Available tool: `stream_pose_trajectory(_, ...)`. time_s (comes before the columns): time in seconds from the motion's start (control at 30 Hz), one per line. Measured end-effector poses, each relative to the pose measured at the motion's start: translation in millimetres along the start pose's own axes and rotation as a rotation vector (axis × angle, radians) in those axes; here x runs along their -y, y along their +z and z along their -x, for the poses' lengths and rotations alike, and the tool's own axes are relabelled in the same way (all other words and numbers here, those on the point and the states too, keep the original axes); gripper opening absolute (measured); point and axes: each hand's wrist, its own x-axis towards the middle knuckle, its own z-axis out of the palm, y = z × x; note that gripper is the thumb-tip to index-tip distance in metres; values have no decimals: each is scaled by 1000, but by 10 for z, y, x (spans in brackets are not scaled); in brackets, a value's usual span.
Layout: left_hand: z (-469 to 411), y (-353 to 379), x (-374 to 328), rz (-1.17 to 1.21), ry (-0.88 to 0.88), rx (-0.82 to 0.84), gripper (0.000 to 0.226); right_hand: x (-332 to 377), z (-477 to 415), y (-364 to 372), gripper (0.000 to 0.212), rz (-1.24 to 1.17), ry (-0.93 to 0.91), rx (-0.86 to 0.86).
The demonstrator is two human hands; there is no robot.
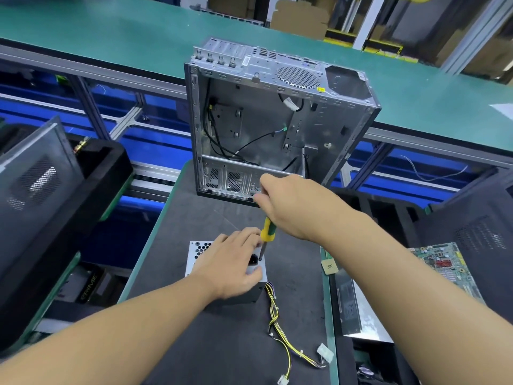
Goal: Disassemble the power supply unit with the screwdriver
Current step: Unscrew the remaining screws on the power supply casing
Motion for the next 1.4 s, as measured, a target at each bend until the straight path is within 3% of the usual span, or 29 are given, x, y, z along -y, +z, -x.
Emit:
stream_pose_trajectory(0.1, -28, 64, 1, -83, -53, -2, 66, 13, 15, -59, 9, -181, -48, 132)
stream_pose_trajectory(0.17, -51, 101, -9, -125, -95, -1, 69, 11, 28, -90, 12, -245, -35, 203)
stream_pose_trajectory(0.27, -80, 124, -12, -162, -134, 29, 73, -5, 34, -45, 11, -207, 55, 165)
stream_pose_trajectory(0.4, -91, 123, -1, -158, -142, 42, 81, -24, 24, 21, 37, -82, 129, 62)
stream_pose_trajectory(0.57, -89, 100, -12, -167, -136, 28, 71, -22, 31, 3, 9, -169, -5, 97)
stream_pose_trajectory(0.7, -89, 102, -10, -165, -137, 26, 71, -44, 87, -72, 27, -227, 18, 204)
stream_pose_trajectory(0.8, -90, 98, -7, -157, -146, 39, 80, -38, 99, -49, 23, -170, 48, 157)
stream_pose_trajectory(0.93, -89, 87, -11, -139, -146, 40, 84, -4, 90, -37, 40, -110, 106, 43)
stream_pose_trajectory(1.13, -83, 92, -8, -135, -135, 33, 74, 67, 126, -6, 9, -318, 106, 43)
stream_pose_trajectory(1.3, -79, 90, 3, -81, -120, 21, 76, 88, 147, 55, 25, -233, 222, -1)
stream_pose_trajectory(1.4, -53, 72, 31, 45, -58, -35, 58, 97, 119, 89, 25, -165, 210, -58)
